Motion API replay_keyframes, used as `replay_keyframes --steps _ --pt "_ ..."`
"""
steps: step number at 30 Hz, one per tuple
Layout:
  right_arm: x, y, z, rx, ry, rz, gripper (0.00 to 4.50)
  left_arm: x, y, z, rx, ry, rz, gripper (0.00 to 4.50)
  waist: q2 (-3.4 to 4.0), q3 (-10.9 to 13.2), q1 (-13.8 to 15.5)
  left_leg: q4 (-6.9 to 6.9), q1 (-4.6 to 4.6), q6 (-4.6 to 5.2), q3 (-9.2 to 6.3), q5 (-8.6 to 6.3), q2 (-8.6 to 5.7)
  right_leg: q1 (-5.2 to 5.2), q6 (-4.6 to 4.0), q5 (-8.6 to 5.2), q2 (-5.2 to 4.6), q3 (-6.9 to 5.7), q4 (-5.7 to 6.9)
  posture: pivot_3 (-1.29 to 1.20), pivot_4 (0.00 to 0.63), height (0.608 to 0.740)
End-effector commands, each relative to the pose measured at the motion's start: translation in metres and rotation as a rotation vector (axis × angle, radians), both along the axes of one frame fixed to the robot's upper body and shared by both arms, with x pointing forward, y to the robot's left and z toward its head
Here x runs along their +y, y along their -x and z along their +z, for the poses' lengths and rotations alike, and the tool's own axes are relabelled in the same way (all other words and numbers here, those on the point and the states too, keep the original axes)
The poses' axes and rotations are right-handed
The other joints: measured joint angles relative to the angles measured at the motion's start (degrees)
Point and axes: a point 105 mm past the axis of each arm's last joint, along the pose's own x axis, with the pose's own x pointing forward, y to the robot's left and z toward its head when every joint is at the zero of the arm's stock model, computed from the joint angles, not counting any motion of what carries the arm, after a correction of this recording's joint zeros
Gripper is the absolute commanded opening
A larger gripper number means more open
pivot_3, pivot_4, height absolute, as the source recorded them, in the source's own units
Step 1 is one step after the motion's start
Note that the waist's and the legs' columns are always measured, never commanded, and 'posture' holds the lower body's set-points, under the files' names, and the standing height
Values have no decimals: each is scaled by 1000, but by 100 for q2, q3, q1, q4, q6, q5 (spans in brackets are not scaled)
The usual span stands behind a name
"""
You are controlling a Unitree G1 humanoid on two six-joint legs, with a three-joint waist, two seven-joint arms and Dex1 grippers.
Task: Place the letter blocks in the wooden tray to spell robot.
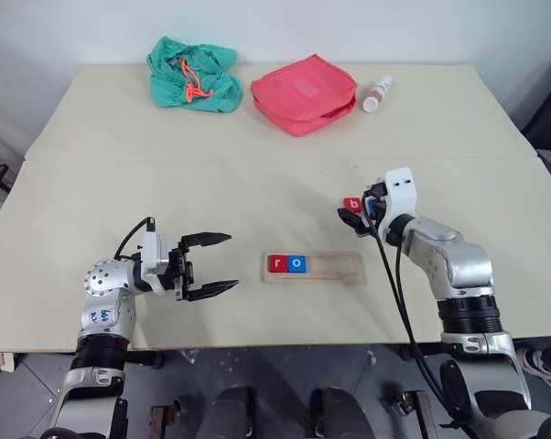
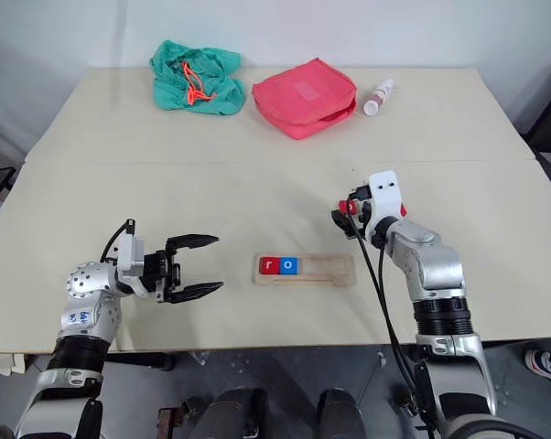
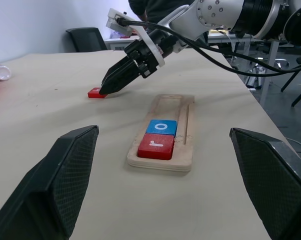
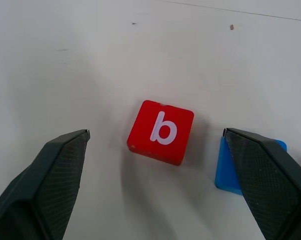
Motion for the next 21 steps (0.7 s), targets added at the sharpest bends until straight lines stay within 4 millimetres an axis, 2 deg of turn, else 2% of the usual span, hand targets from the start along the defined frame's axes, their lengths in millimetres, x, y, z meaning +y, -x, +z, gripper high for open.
replay_keyframes --steps 1,9,21 --pt "2 -2 8 -29 -11 4 4500 -3 3 3 -25 3 -8 4462 0 0 -3 0 0 0 0 0 0 0 0 0 0 0 1 0 150 740" --pt "15 -4 10 -39 3 42 4500 -2 3 2 -22 9 5 4462 0 0 -7 -1 2 0 1 0 0 -1 0 0 0 3 3 0 150 740" --pt "11 -4 7 35 71 -17 4500 -4 2 -2 -22 24 25 4462 0 0 -4 0 2 0 -2 0 -1 -1 0 0 0 6 6 0 150 740"
